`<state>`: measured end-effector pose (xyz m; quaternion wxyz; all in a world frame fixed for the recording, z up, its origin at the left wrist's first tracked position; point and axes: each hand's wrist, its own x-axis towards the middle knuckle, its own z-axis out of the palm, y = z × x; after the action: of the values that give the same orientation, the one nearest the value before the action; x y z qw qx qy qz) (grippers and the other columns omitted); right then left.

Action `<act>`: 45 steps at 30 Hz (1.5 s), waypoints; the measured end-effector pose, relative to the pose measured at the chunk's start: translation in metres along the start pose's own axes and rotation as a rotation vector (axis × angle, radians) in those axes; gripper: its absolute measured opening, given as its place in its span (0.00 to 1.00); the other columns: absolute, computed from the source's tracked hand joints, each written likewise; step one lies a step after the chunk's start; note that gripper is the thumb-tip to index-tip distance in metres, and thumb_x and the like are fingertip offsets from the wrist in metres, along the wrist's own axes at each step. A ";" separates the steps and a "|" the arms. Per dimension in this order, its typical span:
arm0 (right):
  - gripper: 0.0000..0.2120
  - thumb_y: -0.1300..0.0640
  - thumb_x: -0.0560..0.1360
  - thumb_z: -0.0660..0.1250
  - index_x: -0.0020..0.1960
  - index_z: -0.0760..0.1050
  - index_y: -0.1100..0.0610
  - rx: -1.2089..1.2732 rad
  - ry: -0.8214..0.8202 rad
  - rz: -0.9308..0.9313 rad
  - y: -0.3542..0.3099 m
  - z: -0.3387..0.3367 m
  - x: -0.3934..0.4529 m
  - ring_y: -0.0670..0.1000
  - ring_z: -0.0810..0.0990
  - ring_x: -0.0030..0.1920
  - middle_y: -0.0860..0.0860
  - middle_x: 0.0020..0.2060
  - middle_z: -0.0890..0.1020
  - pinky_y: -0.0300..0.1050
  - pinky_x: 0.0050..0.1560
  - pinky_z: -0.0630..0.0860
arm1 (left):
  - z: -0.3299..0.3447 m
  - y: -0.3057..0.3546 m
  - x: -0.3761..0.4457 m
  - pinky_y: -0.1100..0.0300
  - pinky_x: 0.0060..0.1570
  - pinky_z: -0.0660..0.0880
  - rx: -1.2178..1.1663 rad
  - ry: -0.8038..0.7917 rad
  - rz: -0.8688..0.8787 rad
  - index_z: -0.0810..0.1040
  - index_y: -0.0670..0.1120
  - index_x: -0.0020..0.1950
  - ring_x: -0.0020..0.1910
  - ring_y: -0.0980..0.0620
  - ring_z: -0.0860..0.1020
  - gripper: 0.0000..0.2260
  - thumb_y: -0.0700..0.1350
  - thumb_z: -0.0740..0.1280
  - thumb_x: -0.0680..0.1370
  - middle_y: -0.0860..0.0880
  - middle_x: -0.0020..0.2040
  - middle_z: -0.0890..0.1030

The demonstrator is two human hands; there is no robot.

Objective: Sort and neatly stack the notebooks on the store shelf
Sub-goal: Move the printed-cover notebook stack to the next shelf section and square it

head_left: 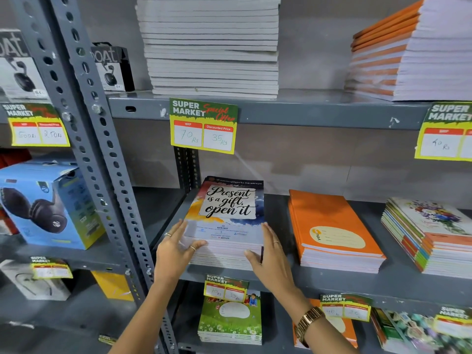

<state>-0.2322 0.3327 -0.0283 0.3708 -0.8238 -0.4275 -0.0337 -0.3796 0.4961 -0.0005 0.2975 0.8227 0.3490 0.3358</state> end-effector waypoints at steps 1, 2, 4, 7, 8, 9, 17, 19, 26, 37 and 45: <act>0.37 0.50 0.77 0.65 0.77 0.48 0.58 0.051 0.001 0.052 0.000 -0.001 -0.001 0.50 0.53 0.76 0.52 0.77 0.54 0.41 0.72 0.56 | 0.000 -0.002 -0.002 0.44 0.56 0.75 -0.011 -0.005 -0.029 0.69 0.44 0.68 0.58 0.36 0.76 0.35 0.53 0.75 0.65 0.38 0.66 0.74; 0.37 0.50 0.76 0.66 0.76 0.49 0.58 0.096 -0.005 0.096 0.000 -0.002 -0.002 0.51 0.55 0.76 0.53 0.76 0.56 0.43 0.72 0.58 | 0.000 -0.003 -0.003 0.41 0.54 0.75 -0.026 -0.006 -0.066 0.66 0.46 0.70 0.56 0.33 0.76 0.37 0.54 0.75 0.65 0.34 0.62 0.76; 0.36 0.51 0.76 0.66 0.76 0.51 0.58 0.140 -0.024 0.153 0.001 -0.001 -0.002 0.52 0.61 0.73 0.53 0.74 0.64 0.46 0.70 0.63 | 0.001 -0.006 -0.005 0.40 0.51 0.75 -0.058 -0.008 -0.136 0.61 0.48 0.73 0.53 0.30 0.76 0.41 0.55 0.75 0.65 0.29 0.53 0.78; 0.35 0.48 0.77 0.64 0.76 0.51 0.55 0.147 -0.037 0.204 0.000 0.004 -0.003 0.52 0.71 0.68 0.53 0.69 0.72 0.48 0.65 0.71 | 0.002 -0.002 -0.008 0.45 0.51 0.75 -0.089 -0.003 -0.163 0.58 0.47 0.74 0.53 0.35 0.77 0.42 0.53 0.74 0.66 0.36 0.52 0.80; 0.34 0.48 0.77 0.63 0.76 0.50 0.55 0.158 -0.035 0.220 -0.001 0.006 -0.004 0.52 0.72 0.67 0.53 0.68 0.73 0.48 0.64 0.73 | 0.002 -0.001 -0.009 0.47 0.54 0.74 -0.108 0.006 -0.163 0.57 0.46 0.74 0.57 0.38 0.76 0.42 0.52 0.75 0.66 0.38 0.58 0.78; 0.33 0.49 0.78 0.62 0.77 0.50 0.56 0.167 -0.031 0.235 -0.003 0.007 -0.004 0.52 0.74 0.65 0.53 0.66 0.74 0.46 0.62 0.74 | 0.002 0.000 -0.008 0.47 0.59 0.72 -0.128 0.012 -0.166 0.57 0.46 0.74 0.62 0.40 0.74 0.41 0.51 0.75 0.67 0.39 0.64 0.75; 0.29 0.51 0.81 0.56 0.76 0.50 0.58 0.114 -0.020 0.201 -0.012 0.006 -0.005 0.51 0.74 0.64 0.54 0.67 0.73 0.43 0.59 0.74 | 0.006 0.000 -0.007 0.47 0.64 0.68 -0.145 0.041 -0.203 0.60 0.42 0.72 0.68 0.41 0.68 0.39 0.52 0.74 0.67 0.39 0.68 0.72; 0.29 0.50 0.81 0.55 0.77 0.49 0.58 0.099 -0.023 0.198 -0.013 0.006 -0.005 0.51 0.75 0.63 0.54 0.66 0.74 0.43 0.57 0.75 | 0.006 -0.001 -0.006 0.46 0.63 0.70 -0.136 0.042 -0.195 0.62 0.43 0.72 0.67 0.41 0.70 0.38 0.53 0.74 0.67 0.39 0.66 0.74; 0.26 0.50 0.82 0.52 0.77 0.50 0.55 0.121 -0.004 0.227 -0.012 0.005 -0.005 0.51 0.79 0.55 0.55 0.57 0.80 0.44 0.51 0.78 | 0.005 -0.007 -0.003 0.45 0.53 0.76 -0.057 0.050 -0.180 0.67 0.43 0.69 0.56 0.40 0.77 0.35 0.57 0.72 0.67 0.39 0.56 0.81; 0.24 0.52 0.82 0.52 0.76 0.53 0.56 0.072 0.007 0.200 -0.011 0.006 -0.003 0.51 0.79 0.57 0.54 0.59 0.79 0.44 0.53 0.80 | 0.014 -0.017 -0.001 0.44 0.49 0.76 -0.037 0.076 -0.154 0.66 0.44 0.69 0.51 0.36 0.78 0.34 0.57 0.71 0.68 0.37 0.50 0.82; 0.28 0.44 0.80 0.46 0.76 0.53 0.56 -0.027 0.009 0.204 -0.008 0.008 -0.003 0.50 0.80 0.52 0.53 0.54 0.81 0.40 0.45 0.78 | 0.013 -0.011 -0.008 0.46 0.60 0.72 -0.028 0.055 -0.119 0.61 0.42 0.71 0.64 0.41 0.72 0.34 0.54 0.69 0.71 0.40 0.65 0.74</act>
<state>-0.2418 0.3384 -0.0306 0.3633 -0.8677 -0.3393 -0.0053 -0.3783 0.4927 -0.0191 0.3189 0.7867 0.4005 0.3448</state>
